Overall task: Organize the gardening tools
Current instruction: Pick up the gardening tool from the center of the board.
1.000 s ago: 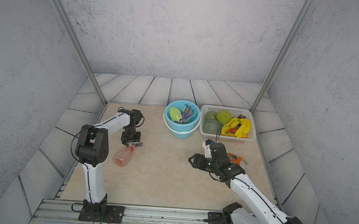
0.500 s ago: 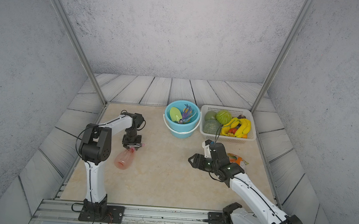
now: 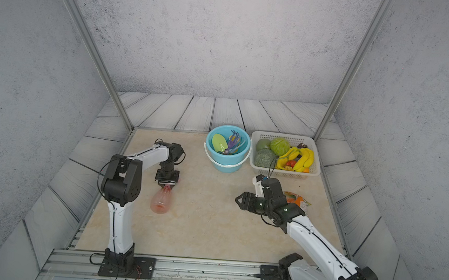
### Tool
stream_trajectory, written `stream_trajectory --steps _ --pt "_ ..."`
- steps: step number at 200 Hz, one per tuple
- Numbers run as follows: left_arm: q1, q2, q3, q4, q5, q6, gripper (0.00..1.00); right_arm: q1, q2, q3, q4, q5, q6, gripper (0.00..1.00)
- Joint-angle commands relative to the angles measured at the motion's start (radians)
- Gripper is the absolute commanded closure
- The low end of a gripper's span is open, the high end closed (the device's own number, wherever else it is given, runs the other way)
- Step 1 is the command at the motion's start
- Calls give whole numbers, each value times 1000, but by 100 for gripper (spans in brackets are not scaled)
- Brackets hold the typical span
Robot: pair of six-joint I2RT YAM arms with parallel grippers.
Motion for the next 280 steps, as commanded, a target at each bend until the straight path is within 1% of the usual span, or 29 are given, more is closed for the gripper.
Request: stream_trajectory --steps 1,17,55,84,107,125,161,187,211,250,280 --pt "-24 -125 -3 -3 -4 -2 98 4 -1 52 -32 3 -36 34" --pt "-47 -207 -17 24 1 -7 100 3 0 87 -56 -3 -59 34" --pt "-142 -412 -109 140 -16 -22 100 3 31 212 -118 -55 -117 34" --pt "-220 -553 -223 250 -22 -41 100 4 61 307 -156 -101 -148 34" --pt "-278 -680 -346 390 4 -54 100 8 99 386 -200 -132 -170 34" --pt "-334 -767 -423 479 -13 -57 100 19 144 453 -245 -152 -192 34" --pt "-434 -902 -541 624 -48 -41 100 82 239 584 -328 -143 -237 34" --pt "-494 -979 -609 712 -68 -26 100 138 308 665 -367 -130 -254 36" --pt "-532 -1023 -644 749 -81 -5 100 188 362 739 -399 -118 -271 37" --pt "-586 -1042 -659 770 -95 7 100 246 437 837 -447 -106 -298 38" --pt "-624 -1045 -657 776 -114 16 100 267 481 878 -456 -98 -299 38"
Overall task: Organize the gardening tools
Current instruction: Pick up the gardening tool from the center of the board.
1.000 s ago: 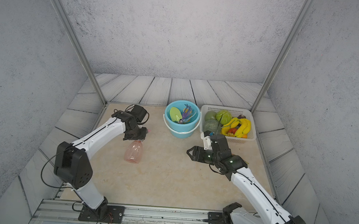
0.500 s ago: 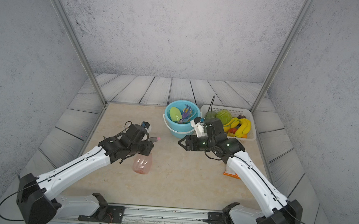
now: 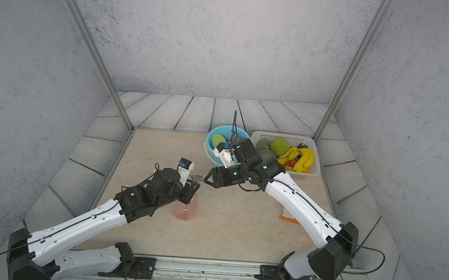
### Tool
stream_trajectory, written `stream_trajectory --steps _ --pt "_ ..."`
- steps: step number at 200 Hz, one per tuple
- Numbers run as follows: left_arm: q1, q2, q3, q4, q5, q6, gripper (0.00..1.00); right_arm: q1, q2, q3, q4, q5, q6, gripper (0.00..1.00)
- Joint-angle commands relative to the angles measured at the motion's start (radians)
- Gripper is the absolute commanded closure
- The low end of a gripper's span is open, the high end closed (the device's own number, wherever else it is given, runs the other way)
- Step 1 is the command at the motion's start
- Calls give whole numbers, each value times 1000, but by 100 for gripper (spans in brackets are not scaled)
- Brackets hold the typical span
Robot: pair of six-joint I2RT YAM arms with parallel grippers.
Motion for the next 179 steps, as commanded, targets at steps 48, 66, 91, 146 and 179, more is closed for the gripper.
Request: stream_trajectory --steps 48,66,91,146,179 --pt "-67 -17 -1 45 -65 37 100 33 94 88 -53 25 -30 42" --pt "-76 -20 1 46 -72 43 100 35 105 98 -54 21 -30 47" --pt "-81 -21 2 50 -77 50 100 40 117 106 -45 8 -26 54" --pt "-85 -19 8 57 -77 61 100 51 139 112 -21 -40 -14 66" --pt "-86 -21 6 55 -92 61 100 55 147 115 -6 -67 -12 85"
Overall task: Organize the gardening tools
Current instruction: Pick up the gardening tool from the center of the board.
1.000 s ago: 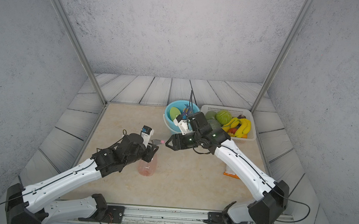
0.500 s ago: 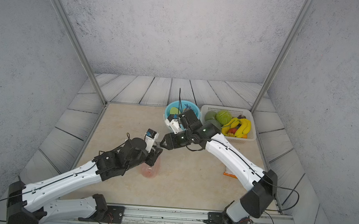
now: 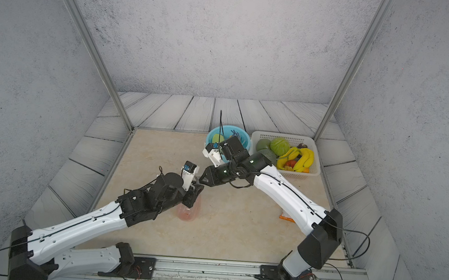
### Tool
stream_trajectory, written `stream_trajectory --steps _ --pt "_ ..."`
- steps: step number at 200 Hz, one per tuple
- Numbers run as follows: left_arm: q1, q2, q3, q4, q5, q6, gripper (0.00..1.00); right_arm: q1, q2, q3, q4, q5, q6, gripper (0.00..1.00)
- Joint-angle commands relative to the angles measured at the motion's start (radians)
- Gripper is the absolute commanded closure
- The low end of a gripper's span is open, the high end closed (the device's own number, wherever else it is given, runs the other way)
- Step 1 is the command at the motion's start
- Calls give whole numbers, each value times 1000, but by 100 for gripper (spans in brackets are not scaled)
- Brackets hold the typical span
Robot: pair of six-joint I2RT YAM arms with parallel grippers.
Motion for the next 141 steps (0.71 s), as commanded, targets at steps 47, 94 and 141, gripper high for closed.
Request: stream_trajectory --steps 47,94,141 --pt "-5 -57 -25 23 -75 -6 67 8 36 36 29 5 -5 95" --pt "-3 -166 -68 -92 -201 -69 42 7 60 59 64 214 -37 95" --pt "1 -286 -97 -267 -299 -190 35 8 143 133 128 388 -78 95"
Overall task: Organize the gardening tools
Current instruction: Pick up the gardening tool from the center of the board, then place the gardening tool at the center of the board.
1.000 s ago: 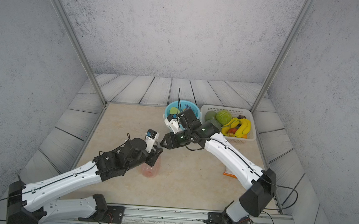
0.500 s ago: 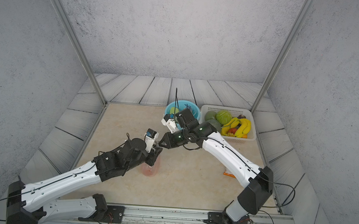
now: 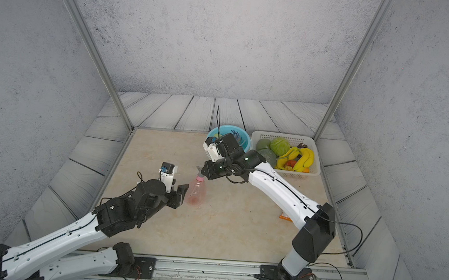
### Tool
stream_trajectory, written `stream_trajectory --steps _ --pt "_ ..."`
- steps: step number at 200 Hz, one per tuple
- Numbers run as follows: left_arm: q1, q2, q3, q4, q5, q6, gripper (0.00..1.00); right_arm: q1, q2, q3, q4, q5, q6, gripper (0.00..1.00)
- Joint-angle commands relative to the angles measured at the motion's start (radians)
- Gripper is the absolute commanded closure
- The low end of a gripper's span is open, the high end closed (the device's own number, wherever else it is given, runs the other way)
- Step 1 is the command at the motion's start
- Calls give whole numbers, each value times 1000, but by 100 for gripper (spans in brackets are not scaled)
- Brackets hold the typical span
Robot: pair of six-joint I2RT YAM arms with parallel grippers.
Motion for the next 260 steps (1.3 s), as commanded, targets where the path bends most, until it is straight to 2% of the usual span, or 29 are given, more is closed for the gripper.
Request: stream_trajectory --steps 1,53,120,204,260 --pt "1 -53 -25 -116 -77 -80 35 -1 65 70 60 125 -42 95" --pt "3 -130 -59 -191 -87 -162 35 1 221 216 92 240 -98 95" --pt "3 -142 -75 -208 -83 -181 35 8 387 363 80 307 -153 95" --pt "9 -149 -91 -197 -86 -175 35 36 473 383 136 362 -192 95" --pt "12 -159 -100 -196 -86 -171 35 50 470 318 207 389 -197 93"
